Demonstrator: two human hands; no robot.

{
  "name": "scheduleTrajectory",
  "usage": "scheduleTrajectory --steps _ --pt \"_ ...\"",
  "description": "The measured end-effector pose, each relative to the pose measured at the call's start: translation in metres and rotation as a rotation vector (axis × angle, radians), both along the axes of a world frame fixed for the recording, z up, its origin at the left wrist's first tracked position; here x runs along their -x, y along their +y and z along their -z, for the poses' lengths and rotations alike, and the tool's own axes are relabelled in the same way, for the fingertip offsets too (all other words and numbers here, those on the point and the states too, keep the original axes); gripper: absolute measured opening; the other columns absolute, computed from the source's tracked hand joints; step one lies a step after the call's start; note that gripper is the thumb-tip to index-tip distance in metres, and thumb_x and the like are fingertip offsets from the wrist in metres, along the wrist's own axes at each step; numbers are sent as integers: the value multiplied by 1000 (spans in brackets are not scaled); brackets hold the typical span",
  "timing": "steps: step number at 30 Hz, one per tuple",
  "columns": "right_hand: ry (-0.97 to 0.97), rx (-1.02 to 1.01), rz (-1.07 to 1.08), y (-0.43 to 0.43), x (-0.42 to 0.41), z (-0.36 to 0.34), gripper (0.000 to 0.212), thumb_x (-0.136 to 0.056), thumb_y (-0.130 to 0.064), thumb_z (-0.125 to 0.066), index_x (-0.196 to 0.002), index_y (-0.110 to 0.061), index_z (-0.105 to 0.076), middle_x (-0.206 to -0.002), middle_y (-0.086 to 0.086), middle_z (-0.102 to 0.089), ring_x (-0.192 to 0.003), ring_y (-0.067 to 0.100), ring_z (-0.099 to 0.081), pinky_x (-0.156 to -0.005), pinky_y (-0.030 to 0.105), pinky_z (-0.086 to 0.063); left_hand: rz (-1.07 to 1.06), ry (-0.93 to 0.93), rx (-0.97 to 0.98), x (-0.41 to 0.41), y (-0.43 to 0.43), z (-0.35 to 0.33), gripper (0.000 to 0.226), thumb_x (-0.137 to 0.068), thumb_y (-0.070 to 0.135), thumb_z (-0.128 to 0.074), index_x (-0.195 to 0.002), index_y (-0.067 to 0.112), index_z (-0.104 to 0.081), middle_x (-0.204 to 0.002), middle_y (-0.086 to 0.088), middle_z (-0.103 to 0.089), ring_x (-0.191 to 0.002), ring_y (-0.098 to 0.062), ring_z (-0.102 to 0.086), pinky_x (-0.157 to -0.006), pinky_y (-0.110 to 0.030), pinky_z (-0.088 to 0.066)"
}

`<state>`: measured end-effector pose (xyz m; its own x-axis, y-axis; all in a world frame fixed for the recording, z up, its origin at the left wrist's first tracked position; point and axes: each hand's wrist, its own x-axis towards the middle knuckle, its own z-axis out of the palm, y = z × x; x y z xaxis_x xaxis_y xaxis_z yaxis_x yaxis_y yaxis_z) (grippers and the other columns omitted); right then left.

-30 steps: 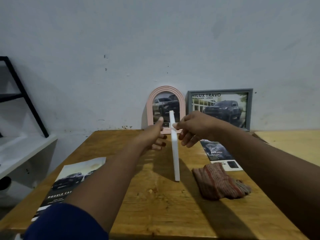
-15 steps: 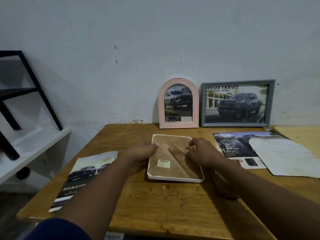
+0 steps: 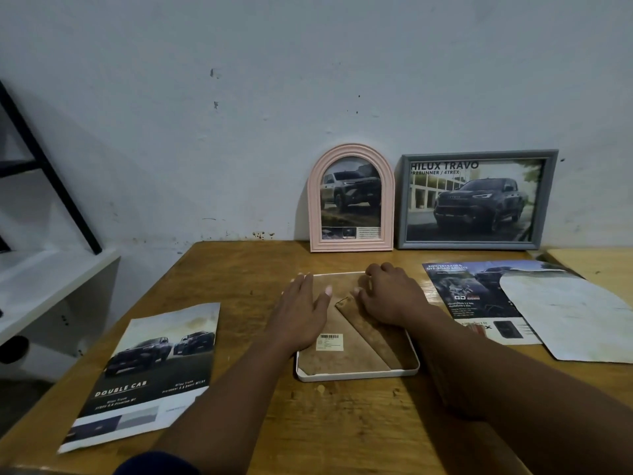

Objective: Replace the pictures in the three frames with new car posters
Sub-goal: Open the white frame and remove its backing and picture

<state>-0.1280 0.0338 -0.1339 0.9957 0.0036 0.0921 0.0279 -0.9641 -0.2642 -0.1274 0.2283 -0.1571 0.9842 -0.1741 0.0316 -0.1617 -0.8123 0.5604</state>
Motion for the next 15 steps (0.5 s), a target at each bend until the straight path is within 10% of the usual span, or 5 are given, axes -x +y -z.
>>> scheduleTrajectory --steps 15 --pt "6 -485 235 9 -34 8 42 -78 -51 -68 -109 -32 -48 -128 6 -44 -123 30 -40 -101 48 -31 -132 21 1 -9 -3 4 81 -96 74 -14 -163 27 -13 -170 -1 -12 -157 -29 -3 -123 -51 -12"
